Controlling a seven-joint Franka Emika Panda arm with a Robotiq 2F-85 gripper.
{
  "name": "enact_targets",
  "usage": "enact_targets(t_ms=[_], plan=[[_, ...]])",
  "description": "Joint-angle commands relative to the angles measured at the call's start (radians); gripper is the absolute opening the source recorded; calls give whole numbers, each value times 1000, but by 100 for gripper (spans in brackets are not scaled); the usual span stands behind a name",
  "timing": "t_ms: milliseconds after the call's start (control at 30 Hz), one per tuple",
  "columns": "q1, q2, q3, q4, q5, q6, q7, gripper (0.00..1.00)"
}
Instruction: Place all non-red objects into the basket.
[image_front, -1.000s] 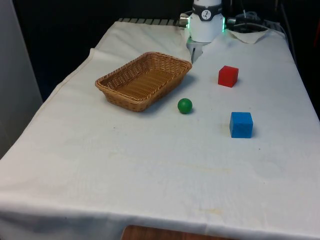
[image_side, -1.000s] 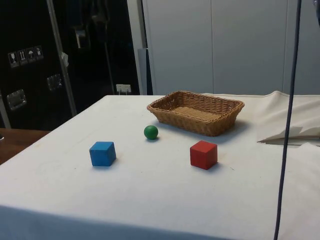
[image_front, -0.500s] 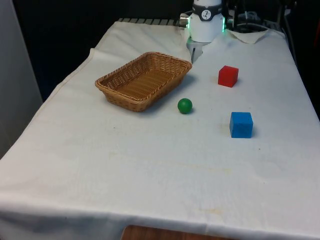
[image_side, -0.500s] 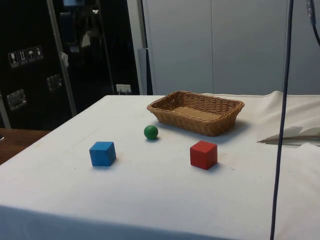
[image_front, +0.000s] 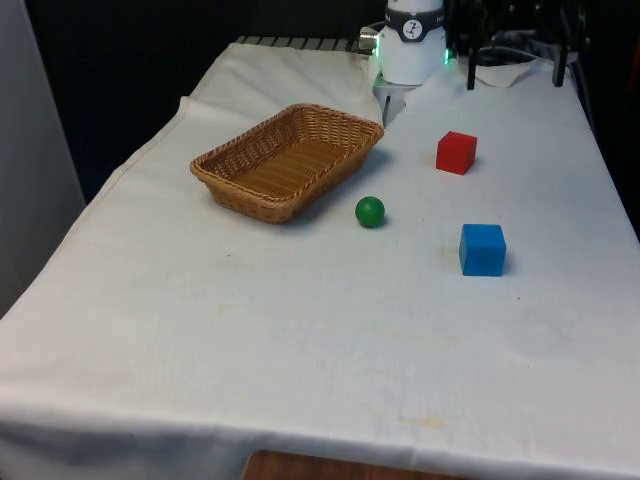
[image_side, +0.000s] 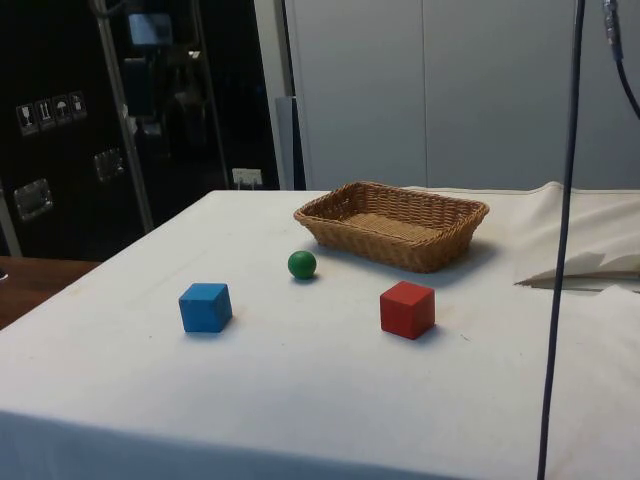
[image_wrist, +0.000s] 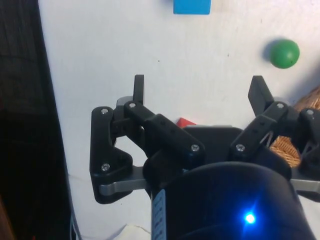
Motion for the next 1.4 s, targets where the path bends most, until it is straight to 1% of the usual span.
enact_targets(t_ms=[0, 167, 233, 267, 300, 400, 533, 567, 600, 633, 767, 800, 833, 867, 900, 1067, 1133, 1167, 1200, 1367], plan=[[-3, 5, 3, -5, 13, 22, -8, 100], [-3, 15, 2, -9, 11, 40, -9, 100], [-5, 22, 1, -7, 9, 43, -10, 100], [-2, 19, -1, -8, 1, 36, -2, 100], [-5, 23, 0, -7, 8, 44, -8, 100], [-3, 25, -1, -9, 6, 44, -1, 100], [-1, 39, 0, 3, 3, 45, 9, 100], [1, 51, 2, 15, 0, 46, 13, 100], [-2, 41, 2, 4, 1, 48, 7, 100], [2, 57, 3, 21, -1, 46, 15, 100], [5, 91, 5, 61, -7, 40, 21, 100], [7, 107, 6, 81, -7, 37, 22, 100], [8, 113, 6, 90, -7, 36, 23, 100], [4, 107, 7, 79, -2, 45, 15, 100], [9, 119, 6, 97, -7, 35, 23, 100], [12, 159, 8, 140, -3, 37, 16, 100], [12, 171, 9, 152, -1, 38, 14, 100], [12, 162, 8, 143, -2, 43, 14, 100], [11, 177, 9, 158, 0, 40, 10, 100], [6, 204, 11, 176, 5, 48, -12, 100]])
